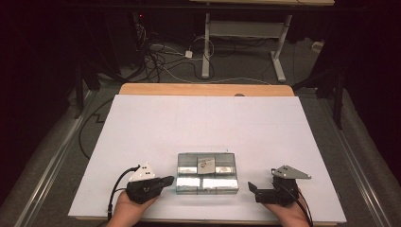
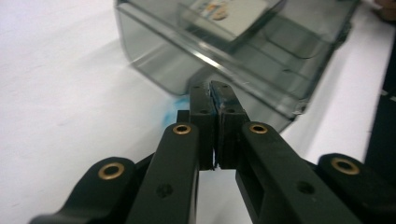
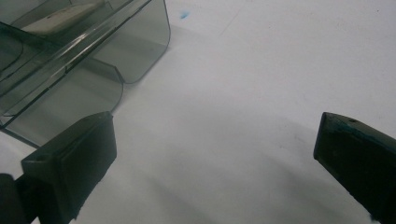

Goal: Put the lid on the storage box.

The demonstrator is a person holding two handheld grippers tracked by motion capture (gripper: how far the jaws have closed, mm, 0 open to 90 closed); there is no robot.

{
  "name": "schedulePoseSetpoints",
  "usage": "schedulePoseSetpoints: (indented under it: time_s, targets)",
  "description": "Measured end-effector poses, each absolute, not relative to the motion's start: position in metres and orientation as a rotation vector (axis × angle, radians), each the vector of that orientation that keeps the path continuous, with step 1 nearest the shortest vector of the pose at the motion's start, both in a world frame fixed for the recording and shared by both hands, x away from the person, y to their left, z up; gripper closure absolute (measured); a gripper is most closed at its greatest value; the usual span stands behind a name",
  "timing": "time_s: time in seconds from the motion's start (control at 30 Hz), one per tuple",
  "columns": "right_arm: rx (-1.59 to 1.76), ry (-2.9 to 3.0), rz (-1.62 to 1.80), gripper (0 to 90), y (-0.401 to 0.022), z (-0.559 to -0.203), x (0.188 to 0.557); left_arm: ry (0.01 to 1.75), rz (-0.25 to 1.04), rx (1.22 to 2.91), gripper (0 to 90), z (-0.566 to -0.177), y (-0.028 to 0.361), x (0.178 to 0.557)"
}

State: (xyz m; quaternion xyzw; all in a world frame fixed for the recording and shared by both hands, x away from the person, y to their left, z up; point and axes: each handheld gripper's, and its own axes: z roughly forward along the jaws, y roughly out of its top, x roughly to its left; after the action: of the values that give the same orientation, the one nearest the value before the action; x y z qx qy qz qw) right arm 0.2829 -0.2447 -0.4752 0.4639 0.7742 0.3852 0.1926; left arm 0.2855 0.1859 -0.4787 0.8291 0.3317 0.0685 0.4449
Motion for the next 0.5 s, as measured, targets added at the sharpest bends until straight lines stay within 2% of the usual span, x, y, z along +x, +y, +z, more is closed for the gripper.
schedulePoseSetpoints:
  time_s: [0.5]
  targets:
    - [1.299,2.163,1.089,0.0,-0.245,-0.474,0.283,0.980,0.329,2.052,85.9,-0.482,0.231,0.308]
